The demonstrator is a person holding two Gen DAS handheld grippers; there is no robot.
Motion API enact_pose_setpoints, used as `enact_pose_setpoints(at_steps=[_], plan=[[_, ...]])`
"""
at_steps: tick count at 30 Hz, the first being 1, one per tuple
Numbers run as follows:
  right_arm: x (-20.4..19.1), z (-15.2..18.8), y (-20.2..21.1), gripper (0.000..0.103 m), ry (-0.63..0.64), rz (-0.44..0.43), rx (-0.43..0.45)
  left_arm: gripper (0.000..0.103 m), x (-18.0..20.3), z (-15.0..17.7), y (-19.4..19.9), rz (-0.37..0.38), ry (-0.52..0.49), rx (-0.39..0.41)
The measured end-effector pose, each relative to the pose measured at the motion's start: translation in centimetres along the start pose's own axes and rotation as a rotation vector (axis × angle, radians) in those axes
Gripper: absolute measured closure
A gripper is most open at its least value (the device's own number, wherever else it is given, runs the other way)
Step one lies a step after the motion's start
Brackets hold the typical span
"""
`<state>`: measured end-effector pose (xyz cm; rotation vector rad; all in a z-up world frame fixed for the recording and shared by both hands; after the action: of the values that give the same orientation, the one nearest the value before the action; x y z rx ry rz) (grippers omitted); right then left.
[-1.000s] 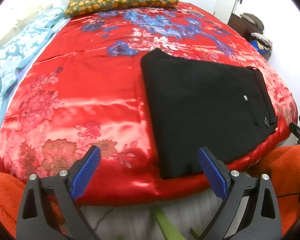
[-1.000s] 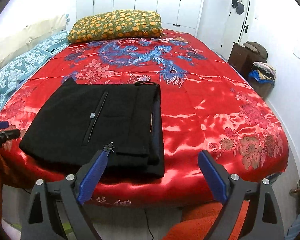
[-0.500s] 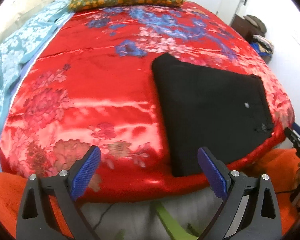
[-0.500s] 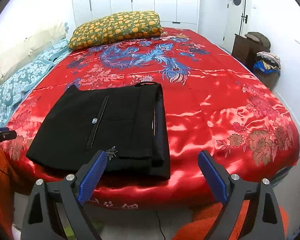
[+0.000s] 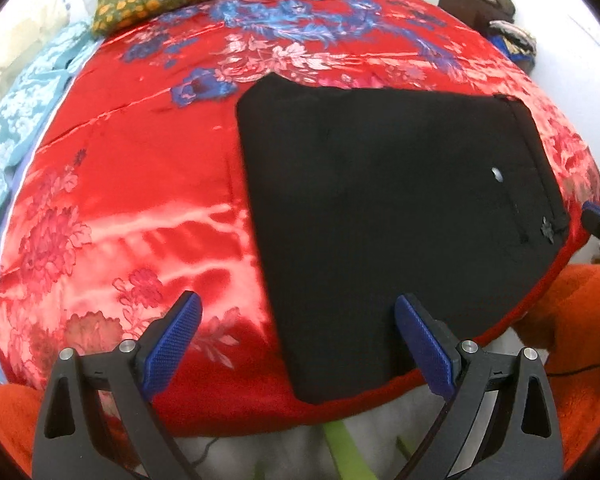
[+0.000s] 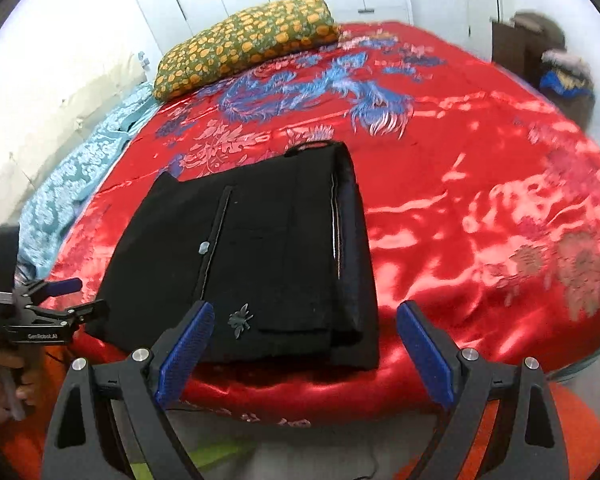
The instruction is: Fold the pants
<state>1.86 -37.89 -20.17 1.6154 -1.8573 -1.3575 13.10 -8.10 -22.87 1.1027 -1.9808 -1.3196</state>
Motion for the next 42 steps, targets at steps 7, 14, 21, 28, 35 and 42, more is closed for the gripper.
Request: enact_pose_setpoints(at_steps=[7, 14, 21, 28, 35, 42], plan=[[2.9, -2.3, -3.9, 0.011, -0.131, -0.121, -0.107, 0.005, -2.8, -1.3, -2.1, 0.115, 0.082, -0.047], [3.9, -4.3, -7.8, 0.011, -0.176, -0.244, -0.211, 0.004, -3.1, -3.4, -5.4, 0.18, 0.131, -0.067], [4.5, -4.8, -10.4, 0.011, -0.22, -0.352, -0.267, 0.0, -3.6, -3.5, -7.8, 0.29, 0.168, -0.098], [4.3, -5.3, -11.1, 0.058, -0.235, -0.403, -0.324, 0.071, -3.0, -4.2, -6.5, 0.385, 0.175, -0.084], [1.4, -6.9, -7.6, 0.069, -0.188, -0.468, -0.234, 0.084, -2.9, -5.6, -2.8, 0.386, 0.184, -0.014], [-4.8, -11.7, -6.5, 0.07, -0.151, -0.581, -0.173, 0.084, -8.4, -11.0, 2.0, 0.342, 0.232, 0.137]])
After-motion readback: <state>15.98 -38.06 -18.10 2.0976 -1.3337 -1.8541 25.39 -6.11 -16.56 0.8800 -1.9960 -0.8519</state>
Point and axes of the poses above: each gripper's, at about its wrist camera, not at the fingertips, and y roughly against the way its jaws point, x to its right, z to its underside, the point moved 4 cm from there along -y, roughly the way its jaws point, and after that the axes turned 8 degrees about -y, right-handed, at the moved point
